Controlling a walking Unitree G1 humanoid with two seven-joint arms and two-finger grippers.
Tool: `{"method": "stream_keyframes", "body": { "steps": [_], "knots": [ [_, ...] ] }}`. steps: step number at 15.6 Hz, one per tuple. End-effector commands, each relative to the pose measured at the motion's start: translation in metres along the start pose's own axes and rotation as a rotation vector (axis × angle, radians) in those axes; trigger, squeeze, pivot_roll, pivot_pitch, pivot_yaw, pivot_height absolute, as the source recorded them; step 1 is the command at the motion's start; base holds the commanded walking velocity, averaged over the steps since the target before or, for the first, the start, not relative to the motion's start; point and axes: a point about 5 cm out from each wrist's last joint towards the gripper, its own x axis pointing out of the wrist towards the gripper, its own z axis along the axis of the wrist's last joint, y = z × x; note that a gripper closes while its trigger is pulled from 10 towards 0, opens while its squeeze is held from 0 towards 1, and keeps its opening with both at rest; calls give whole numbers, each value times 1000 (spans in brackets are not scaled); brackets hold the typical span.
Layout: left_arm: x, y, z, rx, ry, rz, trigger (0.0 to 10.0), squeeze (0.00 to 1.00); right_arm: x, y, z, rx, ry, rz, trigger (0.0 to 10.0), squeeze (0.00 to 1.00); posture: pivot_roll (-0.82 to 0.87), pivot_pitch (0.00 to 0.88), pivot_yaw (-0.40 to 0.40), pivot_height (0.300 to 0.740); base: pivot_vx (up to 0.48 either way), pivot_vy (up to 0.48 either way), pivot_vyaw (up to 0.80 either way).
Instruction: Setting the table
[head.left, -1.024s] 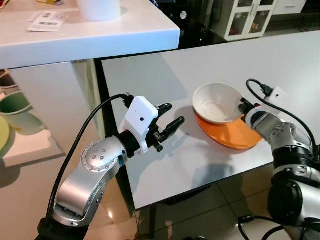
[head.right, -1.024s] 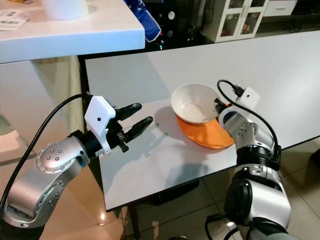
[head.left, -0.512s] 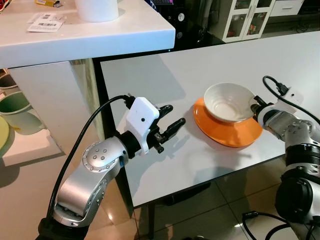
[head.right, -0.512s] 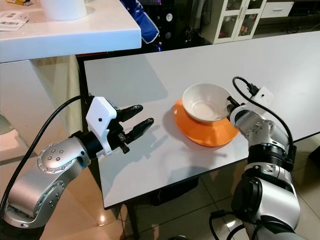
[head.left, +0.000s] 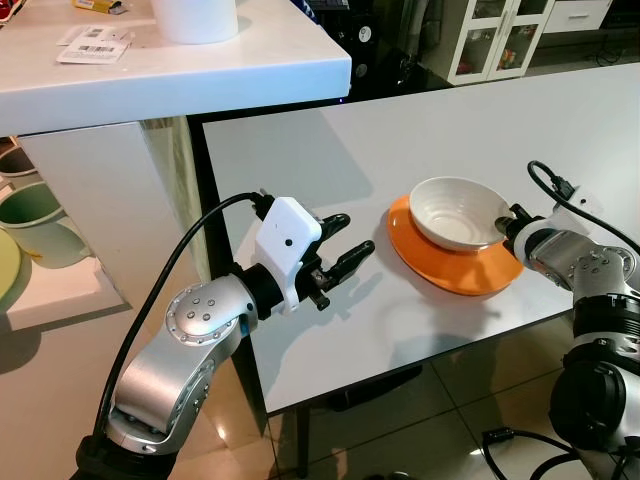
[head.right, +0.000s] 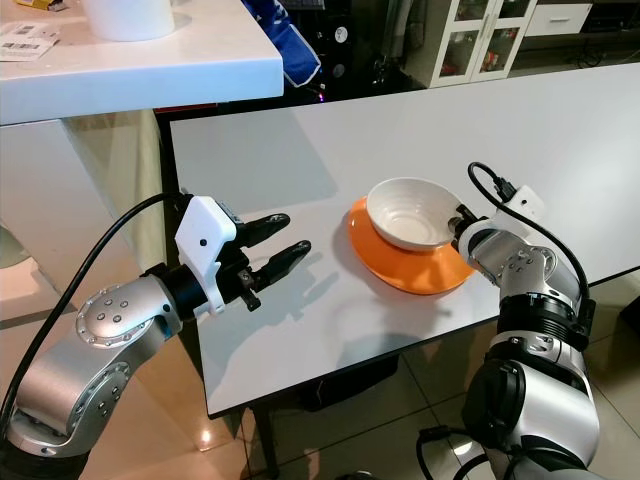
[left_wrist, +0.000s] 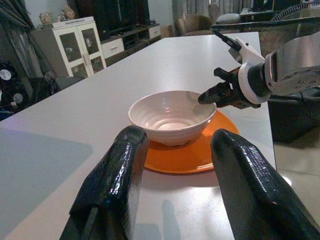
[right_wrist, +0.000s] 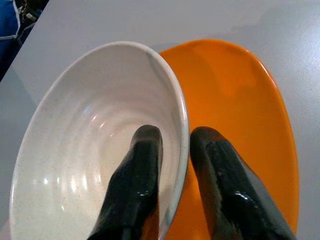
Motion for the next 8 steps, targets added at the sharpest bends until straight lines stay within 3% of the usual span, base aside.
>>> {"method": "stream_keyframes", "body": {
  "steps": [1, 6, 7, 8],
  "knots": [
    [-1, -1, 3, 9, -5, -14, 10000, 0, -3, 2, 4, 13, -9, 7, 10000, 1000, -28, 0, 6, 740, 0, 0, 0],
    [-3, 0, 3, 9, -7, -11, 10000, 0, -22, -3, 12, 22, -34, -9, 10000, 1000, -29, 0, -6, 740, 0, 0, 0],
    [-5, 1, 3, 14, -2, 7, 10000, 0, -32, -3, 15, -10, -51, -12, 10000, 0, -31, 0, -5, 740, 0, 0, 0],
    [-7, 3, 2, 24, 5, 42, 10000, 0, -45, 1, 20, -44, -91, 14, 10000, 0, -34, 0, -3, 740, 0, 0, 0]
  ]
}}
